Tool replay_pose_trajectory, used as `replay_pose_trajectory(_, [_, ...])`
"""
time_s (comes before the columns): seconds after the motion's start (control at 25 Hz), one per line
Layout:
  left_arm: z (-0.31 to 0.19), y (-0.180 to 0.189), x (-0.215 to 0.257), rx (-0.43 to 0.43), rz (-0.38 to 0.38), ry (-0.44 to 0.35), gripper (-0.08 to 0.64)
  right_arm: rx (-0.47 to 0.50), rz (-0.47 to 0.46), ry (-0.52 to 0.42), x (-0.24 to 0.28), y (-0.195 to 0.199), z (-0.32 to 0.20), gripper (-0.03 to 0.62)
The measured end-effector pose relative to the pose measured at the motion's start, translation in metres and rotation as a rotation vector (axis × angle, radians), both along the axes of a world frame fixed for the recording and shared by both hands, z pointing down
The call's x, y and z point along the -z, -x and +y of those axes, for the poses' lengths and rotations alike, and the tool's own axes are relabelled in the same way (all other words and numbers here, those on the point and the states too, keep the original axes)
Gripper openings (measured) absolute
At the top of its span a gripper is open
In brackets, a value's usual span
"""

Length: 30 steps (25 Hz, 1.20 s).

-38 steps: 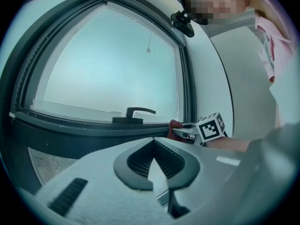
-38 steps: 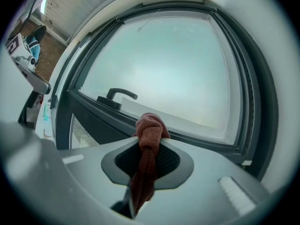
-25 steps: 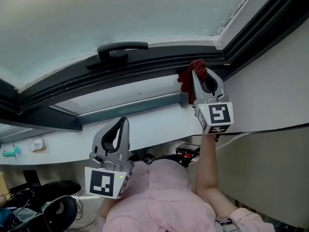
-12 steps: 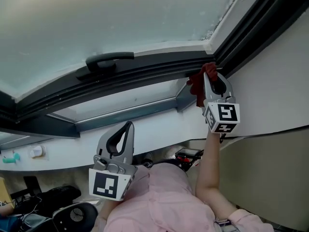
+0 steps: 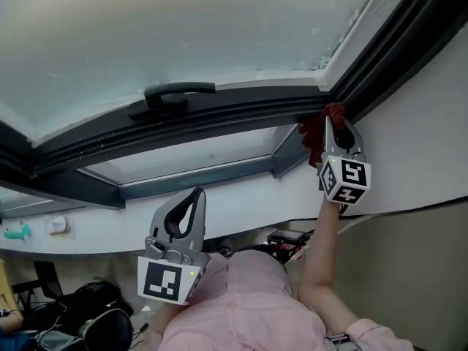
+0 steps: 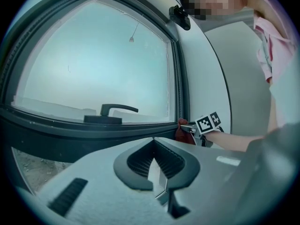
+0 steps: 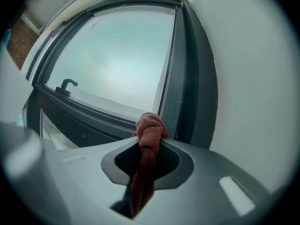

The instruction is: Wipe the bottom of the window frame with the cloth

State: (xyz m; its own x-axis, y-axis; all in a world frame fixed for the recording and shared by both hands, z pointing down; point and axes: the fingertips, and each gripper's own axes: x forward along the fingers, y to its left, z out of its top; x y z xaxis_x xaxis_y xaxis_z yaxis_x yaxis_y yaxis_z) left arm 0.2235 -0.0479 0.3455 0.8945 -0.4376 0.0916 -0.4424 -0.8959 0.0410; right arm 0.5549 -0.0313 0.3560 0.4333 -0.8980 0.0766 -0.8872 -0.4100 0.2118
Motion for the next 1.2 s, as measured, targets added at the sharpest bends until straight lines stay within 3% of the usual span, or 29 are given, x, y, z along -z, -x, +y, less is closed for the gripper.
replay_pose_trajectory(0.12, [0.000, 0.012, 0.000, 0.017, -0.004, -0.001, -0.005, -0.021, 0.019, 0.002, 0.007, 0.009, 0.002, 0.061])
replay_pose_trajectory(0.2, [-0.001, 0.021, -0.001, 0.024, -0.008, 0.000, -0.005, 0.005, 0.016, -0.049, 0.019, 0.033, 0.003, 0.061])
replay_pose_trajectory(0.32, [-0.005, 0.035, 0.005, 0.037, 0.014, -0.005, -0.005, 0.129, -0.012, -0.144, 0.039, 0.096, -0.008, 0.061])
replay_pose_trajectory(0.44, [-0.009, 0.050, 0.011, 0.057, 0.045, -0.003, -0.005, 0.282, -0.031, -0.171, 0.045, 0.165, -0.033, 0.061])
replay_pose_trajectory(0.6, [-0.014, 0.074, 0.020, 0.086, 0.071, -0.011, -0.005, 0.423, -0.038, -0.128, 0.037, 0.236, -0.061, 0.061])
replay_pose_trajectory(0.84, [-0.023, 0.118, 0.007, 0.124, -0.003, 0.004, -0.005, 0.564, -0.059, -0.049, 0.014, 0.316, -0.102, 0.061])
replay_pose_trajectory(1.04, [-0.033, 0.150, 0.009, 0.180, 0.014, -0.005, -0.005, 0.606, -0.084, 0.031, -0.020, 0.346, -0.127, 0.061])
replay_pose_trajectory(1.2, [-0.041, 0.170, 0.013, 0.235, 0.031, -0.002, -0.005, 0.594, -0.071, 0.063, -0.035, 0.347, -0.145, 0.061])
